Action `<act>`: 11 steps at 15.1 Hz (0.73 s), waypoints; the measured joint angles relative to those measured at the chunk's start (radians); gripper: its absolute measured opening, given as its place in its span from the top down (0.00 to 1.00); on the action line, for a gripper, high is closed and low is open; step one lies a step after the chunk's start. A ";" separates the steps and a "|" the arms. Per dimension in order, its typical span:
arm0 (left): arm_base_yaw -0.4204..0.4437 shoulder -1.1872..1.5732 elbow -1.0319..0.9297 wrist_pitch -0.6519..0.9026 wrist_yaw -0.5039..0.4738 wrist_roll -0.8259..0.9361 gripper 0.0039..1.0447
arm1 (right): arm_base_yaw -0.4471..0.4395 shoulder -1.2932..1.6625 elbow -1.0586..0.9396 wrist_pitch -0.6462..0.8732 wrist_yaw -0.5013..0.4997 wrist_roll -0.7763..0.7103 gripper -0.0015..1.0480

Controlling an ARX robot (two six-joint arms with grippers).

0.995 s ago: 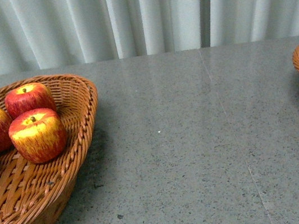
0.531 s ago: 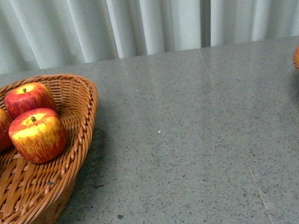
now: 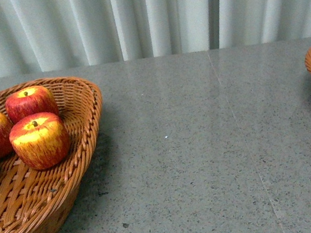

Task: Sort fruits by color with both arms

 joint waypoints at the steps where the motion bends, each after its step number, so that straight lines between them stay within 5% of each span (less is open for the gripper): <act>1: 0.000 0.000 0.000 0.000 0.000 0.000 0.06 | 0.018 -0.047 -0.021 0.043 -0.001 0.051 0.06; 6: 0.000 0.000 0.000 0.000 0.000 0.000 0.06 | 0.108 -0.421 -0.266 0.189 0.011 0.317 0.06; 7: 0.000 0.000 0.000 0.000 0.000 0.000 0.06 | 0.151 -0.513 -0.319 0.189 0.129 0.341 0.11; 8: 0.000 0.000 0.000 0.000 0.000 0.000 0.06 | 0.256 -0.647 -0.407 0.164 0.386 0.356 0.25; 10: 0.000 0.000 0.000 0.000 -0.002 0.000 0.06 | 0.271 -0.828 -0.561 0.157 0.610 0.362 0.48; 11: 0.000 0.000 0.000 0.000 0.000 0.000 0.06 | 0.264 -0.905 -0.642 0.172 0.626 0.363 0.60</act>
